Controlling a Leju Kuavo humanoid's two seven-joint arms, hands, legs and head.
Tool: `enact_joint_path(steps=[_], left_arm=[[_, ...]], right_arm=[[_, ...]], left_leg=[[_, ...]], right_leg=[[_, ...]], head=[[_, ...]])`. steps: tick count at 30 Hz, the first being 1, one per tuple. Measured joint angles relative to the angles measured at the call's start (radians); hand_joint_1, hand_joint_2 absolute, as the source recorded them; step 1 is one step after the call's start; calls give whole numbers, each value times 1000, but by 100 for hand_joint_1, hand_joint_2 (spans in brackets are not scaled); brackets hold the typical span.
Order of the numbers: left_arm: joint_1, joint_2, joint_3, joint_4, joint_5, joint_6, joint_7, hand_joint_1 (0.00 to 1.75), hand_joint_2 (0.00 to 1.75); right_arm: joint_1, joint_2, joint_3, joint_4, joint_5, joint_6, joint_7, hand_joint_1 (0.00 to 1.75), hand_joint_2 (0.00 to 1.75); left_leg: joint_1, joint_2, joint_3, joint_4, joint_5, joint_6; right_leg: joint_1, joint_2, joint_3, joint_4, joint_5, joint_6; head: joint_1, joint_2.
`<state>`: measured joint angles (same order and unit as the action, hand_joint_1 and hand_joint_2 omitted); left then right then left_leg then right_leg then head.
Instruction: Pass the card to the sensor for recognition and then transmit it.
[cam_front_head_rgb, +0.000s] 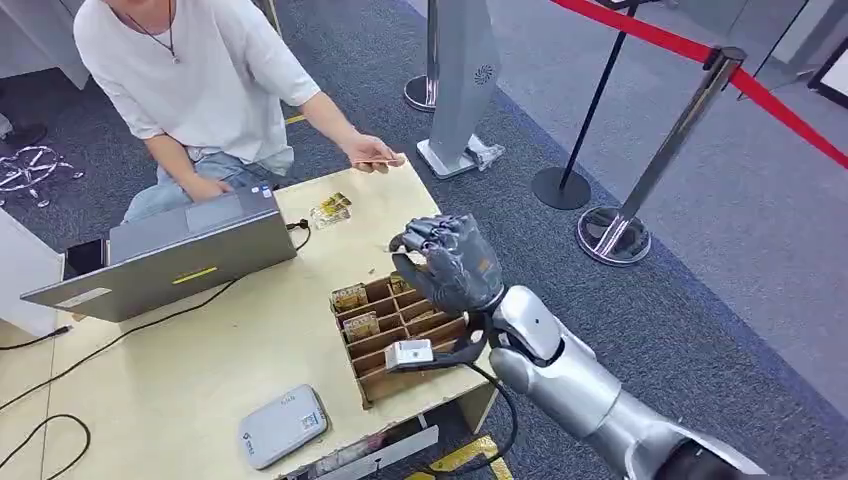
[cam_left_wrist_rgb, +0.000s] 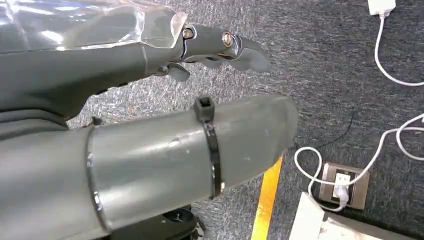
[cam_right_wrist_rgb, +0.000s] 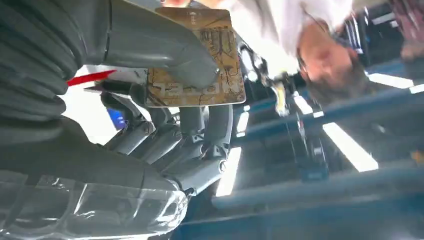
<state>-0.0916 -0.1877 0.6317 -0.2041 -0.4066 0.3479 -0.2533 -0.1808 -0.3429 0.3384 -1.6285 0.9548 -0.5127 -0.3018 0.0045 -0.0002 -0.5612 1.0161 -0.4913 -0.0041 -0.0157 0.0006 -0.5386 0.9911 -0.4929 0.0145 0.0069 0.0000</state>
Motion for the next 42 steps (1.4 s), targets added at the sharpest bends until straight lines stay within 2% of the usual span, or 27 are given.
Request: enact_joint_path(steps=[5,9,18,24,25,26,27,33,34,39,42], left_arm=[[-1,-2,0,0,2,10,0,0,0],[-1,-4,0,0,0,19,0,0,0],[-3,-10,0,0,-8,32,0,0,0],[-2,-10,0,0,-7,48,0,0,0],[-2,-10,0,0,-5,52,0,0,0],[-1,-10,0,0,-3,53,0,0,0],[0,-10,0,0,0,56,0,0,0],[9,-9,10,0,19,76,-10,0,0],[11,-9,14,0,21,80,-14,0,0],[19,-9,19,0,30,88,-33,0,0],[21,-9,24,0,36,90,-42,0,0]], right_arm=[[-89,59,44,57,0,-9,-31,175,175],[-166,109,105,151,57,-32,-30,175,175],[-311,219,210,406,257,-159,64,175,175],[-356,250,220,508,304,-169,79,175,175],[-363,253,220,521,304,-169,78,155,175],[-368,256,220,533,304,-169,78,155,175],[-373,259,220,546,307,-169,78,0,175],[-389,280,209,614,321,-169,98,0,175],[-390,283,204,621,318,-169,99,0,0],[-393,289,190,645,229,-169,62,0,0],[-392,289,181,648,95,-155,6,0,0]], left_leg=[[0,0,0,0,0,0],[0,0,0,0,0,0],[0,0,0,0,0,0],[0,0,0,0,0,0],[0,0,0,0,0,0],[0,0,0,0,0,0],[0,0,0,0,0,0],[0,0,0,0,0,0],[0,0,0,0,0,0],[0,0,0,0,0,0],[0,0,0,0,0,0]], right_leg=[[0,0,0,0,0,0],[0,0,0,1,0,0],[0,0,0,1,0,0],[0,0,0,1,0,0],[0,0,0,1,0,0],[0,0,0,1,0,0],[0,0,0,1,0,0],[0,0,0,1,0,0],[0,0,0,1,0,0],[0,0,0,1,0,0],[0,0,0,1,0,0]], head=[[0,0],[0,0],[0,0],[0,0],[0,0],[0,0],[0,0],[0,0],[0,0],[0,0],[0,0]])
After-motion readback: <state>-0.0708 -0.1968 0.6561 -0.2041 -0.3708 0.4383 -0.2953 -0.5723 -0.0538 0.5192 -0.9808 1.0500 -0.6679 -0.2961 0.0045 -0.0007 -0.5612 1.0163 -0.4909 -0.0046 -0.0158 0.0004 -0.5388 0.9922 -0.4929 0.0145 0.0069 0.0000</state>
